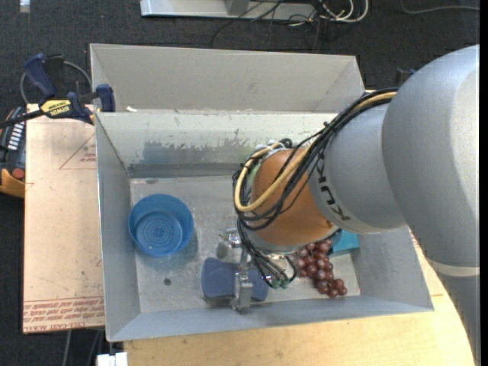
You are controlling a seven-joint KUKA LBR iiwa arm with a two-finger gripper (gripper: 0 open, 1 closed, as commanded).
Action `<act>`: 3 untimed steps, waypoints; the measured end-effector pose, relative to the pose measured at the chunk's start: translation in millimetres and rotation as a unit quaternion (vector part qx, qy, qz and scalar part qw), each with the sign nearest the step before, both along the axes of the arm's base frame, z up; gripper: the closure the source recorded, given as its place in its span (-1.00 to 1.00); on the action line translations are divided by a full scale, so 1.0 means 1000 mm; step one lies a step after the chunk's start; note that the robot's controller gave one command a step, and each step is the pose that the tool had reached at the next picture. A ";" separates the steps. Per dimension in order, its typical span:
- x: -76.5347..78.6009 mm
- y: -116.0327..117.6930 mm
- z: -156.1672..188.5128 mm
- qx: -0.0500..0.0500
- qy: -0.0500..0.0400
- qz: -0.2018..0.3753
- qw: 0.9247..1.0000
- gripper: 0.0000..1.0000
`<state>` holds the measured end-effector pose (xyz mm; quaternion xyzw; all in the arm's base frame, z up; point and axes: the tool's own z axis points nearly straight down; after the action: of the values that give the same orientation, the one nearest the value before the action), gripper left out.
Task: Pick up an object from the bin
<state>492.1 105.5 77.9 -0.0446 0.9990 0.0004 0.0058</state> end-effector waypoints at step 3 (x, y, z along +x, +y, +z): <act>0.000 0.000 -0.001 0.001 -0.001 -0.002 1.000 1.00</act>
Offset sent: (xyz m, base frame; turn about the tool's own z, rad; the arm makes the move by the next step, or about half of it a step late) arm -0.0003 -0.0001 -0.0001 0.0027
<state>492.0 105.7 77.4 -0.0423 0.9991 0.0012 0.0064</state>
